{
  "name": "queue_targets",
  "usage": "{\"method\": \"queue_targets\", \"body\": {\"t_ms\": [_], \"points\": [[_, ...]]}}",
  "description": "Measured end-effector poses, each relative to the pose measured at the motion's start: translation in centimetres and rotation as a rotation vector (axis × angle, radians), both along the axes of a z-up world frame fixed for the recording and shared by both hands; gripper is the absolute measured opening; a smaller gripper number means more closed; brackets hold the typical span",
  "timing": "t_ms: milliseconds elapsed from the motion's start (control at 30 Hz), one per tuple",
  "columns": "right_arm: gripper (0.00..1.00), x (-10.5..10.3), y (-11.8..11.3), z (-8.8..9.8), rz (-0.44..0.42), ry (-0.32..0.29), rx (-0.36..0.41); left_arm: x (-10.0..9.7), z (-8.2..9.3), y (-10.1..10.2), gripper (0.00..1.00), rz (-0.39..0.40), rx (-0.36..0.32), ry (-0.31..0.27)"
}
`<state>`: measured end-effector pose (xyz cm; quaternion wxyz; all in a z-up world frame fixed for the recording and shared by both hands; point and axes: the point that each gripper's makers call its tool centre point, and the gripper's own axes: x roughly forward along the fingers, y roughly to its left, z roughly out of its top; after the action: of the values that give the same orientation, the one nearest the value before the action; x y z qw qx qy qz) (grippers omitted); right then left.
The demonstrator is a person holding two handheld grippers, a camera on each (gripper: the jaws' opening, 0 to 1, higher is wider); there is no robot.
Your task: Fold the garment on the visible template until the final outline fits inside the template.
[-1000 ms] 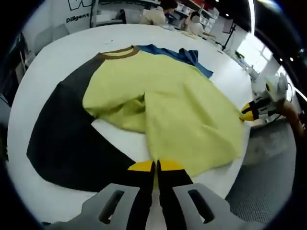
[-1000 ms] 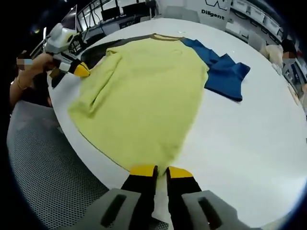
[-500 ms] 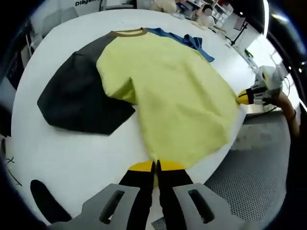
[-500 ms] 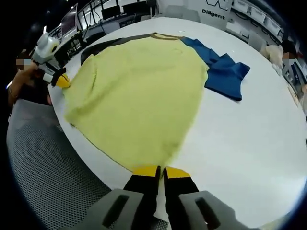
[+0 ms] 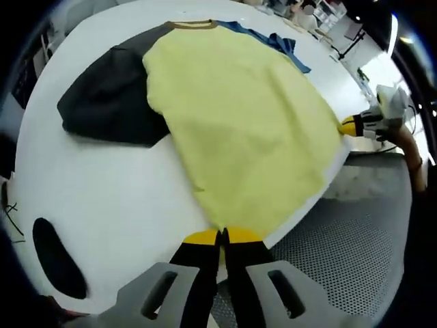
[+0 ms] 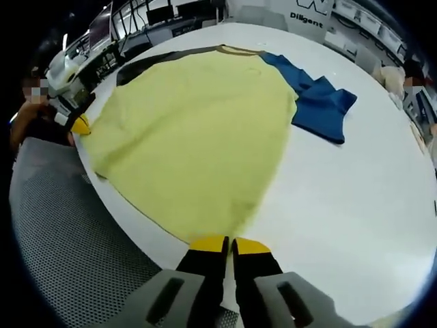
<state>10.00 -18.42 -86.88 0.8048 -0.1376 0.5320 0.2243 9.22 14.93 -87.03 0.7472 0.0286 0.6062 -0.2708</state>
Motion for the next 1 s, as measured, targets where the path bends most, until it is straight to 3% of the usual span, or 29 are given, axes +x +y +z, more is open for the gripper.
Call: {"method": "queue_targets", "body": {"t_ms": [367, 1000], "points": [[0.0, -1.4, 0.4, -0.1, 0.048, 0.053, -0.017, -0.2, -0.1, 1.5, 0.0, 0.026, 0.059, -0.003], [0.0, -2.5, 0.5, -0.3, 0.069, 0.111, -0.026, -0.3, -0.1, 2.2, 0.0, 0.076, 0.046, -0.015]]}}
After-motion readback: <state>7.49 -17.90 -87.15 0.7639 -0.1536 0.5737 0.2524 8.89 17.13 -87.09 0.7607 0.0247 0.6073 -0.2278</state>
